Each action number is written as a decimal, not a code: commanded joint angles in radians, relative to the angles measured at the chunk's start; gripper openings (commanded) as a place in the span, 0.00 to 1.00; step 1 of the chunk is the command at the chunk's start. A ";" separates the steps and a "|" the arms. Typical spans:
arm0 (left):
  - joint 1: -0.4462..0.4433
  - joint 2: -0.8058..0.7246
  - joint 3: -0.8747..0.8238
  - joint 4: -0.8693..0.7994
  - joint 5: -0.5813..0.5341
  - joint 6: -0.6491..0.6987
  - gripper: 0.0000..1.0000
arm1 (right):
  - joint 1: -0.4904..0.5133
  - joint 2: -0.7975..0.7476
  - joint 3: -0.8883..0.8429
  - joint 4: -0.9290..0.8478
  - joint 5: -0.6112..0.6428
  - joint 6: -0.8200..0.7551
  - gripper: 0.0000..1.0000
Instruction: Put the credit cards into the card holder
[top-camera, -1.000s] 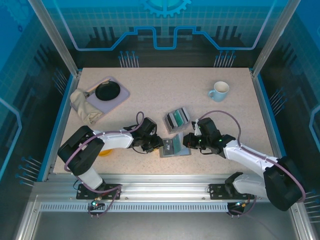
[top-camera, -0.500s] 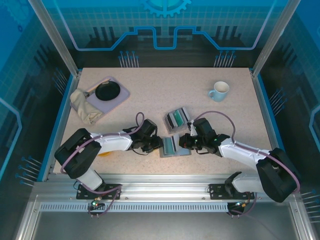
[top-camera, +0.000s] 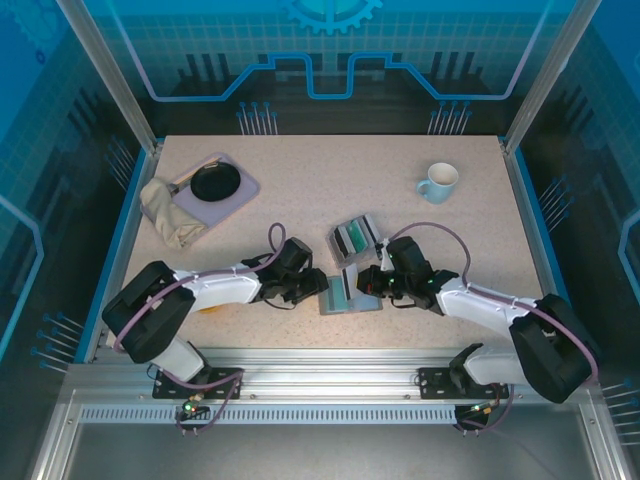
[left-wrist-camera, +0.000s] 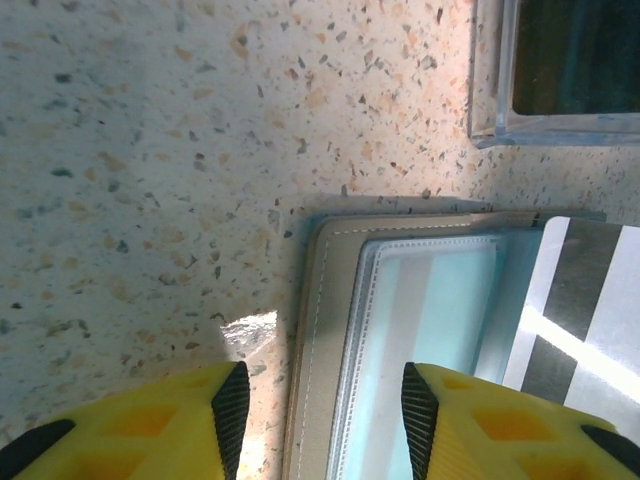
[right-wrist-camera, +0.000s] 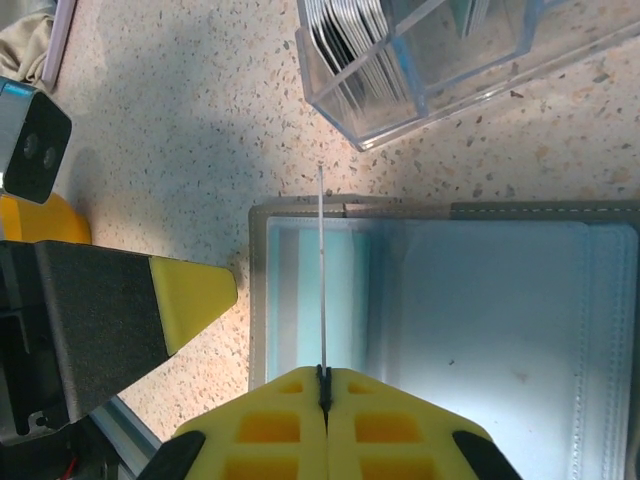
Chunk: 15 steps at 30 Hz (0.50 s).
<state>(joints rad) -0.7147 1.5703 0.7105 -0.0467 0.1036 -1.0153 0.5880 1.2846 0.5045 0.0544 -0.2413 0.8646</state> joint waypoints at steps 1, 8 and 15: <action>-0.008 0.042 0.007 0.028 0.041 0.018 0.47 | -0.010 0.013 -0.032 0.043 0.021 0.024 0.06; -0.012 0.090 0.017 0.040 0.064 0.015 0.46 | -0.011 0.020 -0.067 0.059 0.027 0.030 0.05; -0.013 0.111 0.022 0.033 0.065 0.017 0.36 | -0.008 0.028 -0.093 0.091 0.019 0.055 0.06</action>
<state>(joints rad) -0.7147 1.6196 0.7250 -0.0402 0.1211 -1.0138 0.5823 1.3003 0.4347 0.1253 -0.2287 0.8986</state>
